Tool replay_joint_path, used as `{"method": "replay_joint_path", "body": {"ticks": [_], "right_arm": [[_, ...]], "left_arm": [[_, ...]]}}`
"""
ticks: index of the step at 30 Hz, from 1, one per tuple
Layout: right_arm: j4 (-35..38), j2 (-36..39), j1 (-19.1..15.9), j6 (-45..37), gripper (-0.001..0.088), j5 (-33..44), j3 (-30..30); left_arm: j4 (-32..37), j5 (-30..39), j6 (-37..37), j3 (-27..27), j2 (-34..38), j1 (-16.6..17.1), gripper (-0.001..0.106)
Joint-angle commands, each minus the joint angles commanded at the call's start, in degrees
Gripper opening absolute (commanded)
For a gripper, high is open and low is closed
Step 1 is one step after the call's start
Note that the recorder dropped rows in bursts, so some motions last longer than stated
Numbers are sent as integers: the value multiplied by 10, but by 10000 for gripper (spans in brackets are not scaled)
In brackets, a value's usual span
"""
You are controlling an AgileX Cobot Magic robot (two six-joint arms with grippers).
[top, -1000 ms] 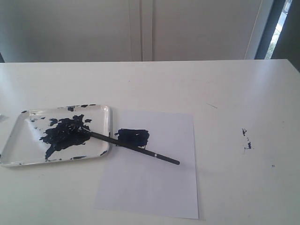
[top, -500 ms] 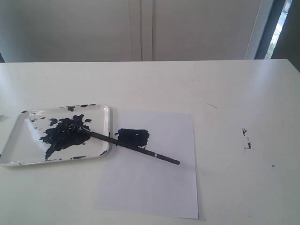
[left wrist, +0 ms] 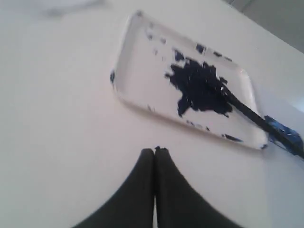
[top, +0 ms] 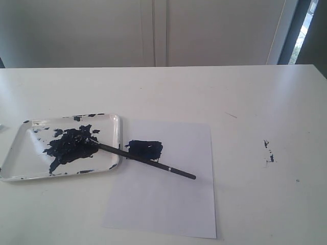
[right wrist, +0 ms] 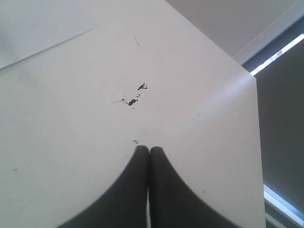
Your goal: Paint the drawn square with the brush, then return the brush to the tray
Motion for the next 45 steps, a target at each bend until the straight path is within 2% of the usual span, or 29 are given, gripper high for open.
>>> {"method": "replay_joint_path", "body": {"ticks": [1,4,6,9,10,12,16,20,22,25,29,45], "right_arm": [[-3,0,0,-8,0,-5,0],[-3,0,0,-67,0,-34,0],[-3,0,0,-149,0,-56,0],[-3,0,0,-274,0,-70,0],[-3,0,0,-309,0,-70,0],[-3,0,0,-342,0,-65,0],[-3,0,0,-343,0,-43,0],[-1,0,0,-339,0,-38,0],[0,0,0,-339,0,-37,2],[1,0,0,-339,0,-37,2],[1,0,0,-339,0,-38,2],[0,0,0,-339,0,-38,2]], "left_arm": [[1,-17,4,0,0,0,0],[71,-13,19,1,0,0,0],[118,-19,19,10,0,0,0],[128,-21,19,14,0,0,0],[128,5,19,14,0,0,0],[128,22,19,14,0,0,0],[128,39,34,14,0,0,0],[125,101,167,14,0,0,0],[124,101,198,14,0,0,0],[106,98,195,14,0,0,0],[-9,95,135,14,0,0,0],[-10,86,135,14,0,0,0]]}}
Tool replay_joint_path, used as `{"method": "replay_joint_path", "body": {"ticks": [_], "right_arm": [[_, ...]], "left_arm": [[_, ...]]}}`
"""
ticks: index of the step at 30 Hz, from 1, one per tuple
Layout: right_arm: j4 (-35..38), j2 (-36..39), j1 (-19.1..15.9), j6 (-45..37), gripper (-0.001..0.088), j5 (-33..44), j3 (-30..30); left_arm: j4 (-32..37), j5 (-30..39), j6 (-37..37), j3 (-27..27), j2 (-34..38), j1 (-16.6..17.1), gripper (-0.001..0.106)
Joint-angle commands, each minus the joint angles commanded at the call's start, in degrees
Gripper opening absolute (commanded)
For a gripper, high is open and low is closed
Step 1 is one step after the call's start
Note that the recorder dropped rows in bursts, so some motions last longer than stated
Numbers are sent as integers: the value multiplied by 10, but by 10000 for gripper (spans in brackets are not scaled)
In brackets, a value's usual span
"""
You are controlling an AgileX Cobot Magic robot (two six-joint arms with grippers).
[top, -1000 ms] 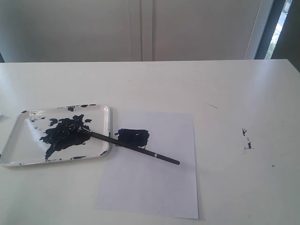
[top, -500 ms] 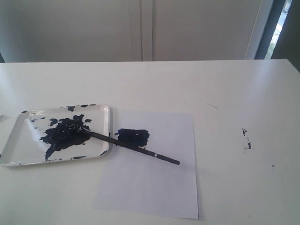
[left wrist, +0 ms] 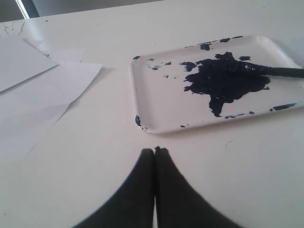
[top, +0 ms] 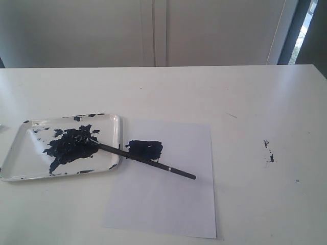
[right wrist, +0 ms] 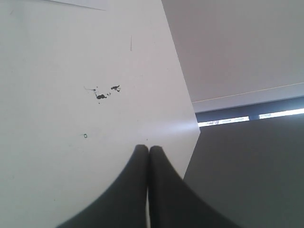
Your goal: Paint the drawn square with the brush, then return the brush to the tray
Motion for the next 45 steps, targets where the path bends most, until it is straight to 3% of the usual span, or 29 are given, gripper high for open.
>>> {"method": "replay_joint_path", "body": {"ticks": [12,17,20,25,28,29,30,34,35,38,45], "right_arm": [[10,0,0,19,0,56,18],[112,0,0,300,0,56,44],[92,0,0,344,0,35,51],[89,0,0,350,0,25,51],[93,0,0,379,0,-60,51],[99,0,0,415,0,-137,51],[103,0,0,442,0,-161,51],[103,0,0,668,0,-143,53],[103,0,0,673,0,-161,56],[89,0,0,627,0,-86,56],[88,0,0,611,0,-91,56]], "left_arm": [[1,5,0,0,0,0,0],[1,5,0,0,0,0,0],[1,5,0,0,0,0,0],[1,5,0,0,0,0,0],[1,5,0,0,0,0,0],[1,5,0,0,0,0,0],[1,5,0,0,0,0,0],[1,5,0,0,0,0,0],[1,5,0,0,0,0,0],[1,6,0,0,0,0,0],[1,6,0,0,0,0,0]]}}
